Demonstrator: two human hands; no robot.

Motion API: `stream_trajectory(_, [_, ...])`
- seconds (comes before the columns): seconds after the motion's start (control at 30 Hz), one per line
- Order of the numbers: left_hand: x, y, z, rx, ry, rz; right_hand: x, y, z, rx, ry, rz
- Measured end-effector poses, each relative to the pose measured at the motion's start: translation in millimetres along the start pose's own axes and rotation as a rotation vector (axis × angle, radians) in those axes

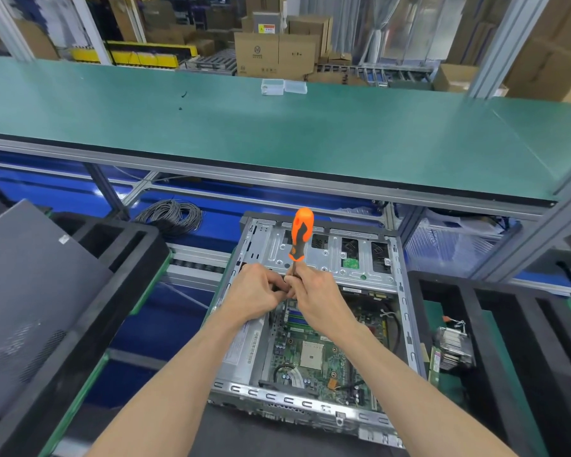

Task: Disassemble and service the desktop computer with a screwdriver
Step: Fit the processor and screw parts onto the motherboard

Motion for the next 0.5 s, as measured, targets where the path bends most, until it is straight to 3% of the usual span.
stream_trajectory(0.5, [2.4, -1.5, -6.5, -0.024, 0.005, -0.027, 1.3, -0.9, -2.5, 0.040, -0.052, -0.004])
Point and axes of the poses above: each hand's wrist, its own x-axis towards the middle knuckle, its own y-axis out of the back of the hand, z = x × y, the point moved 2 cm from there along x, towards the middle knuckle, and after that the axes turned 5 degrees about y, right-handed, at the moved point
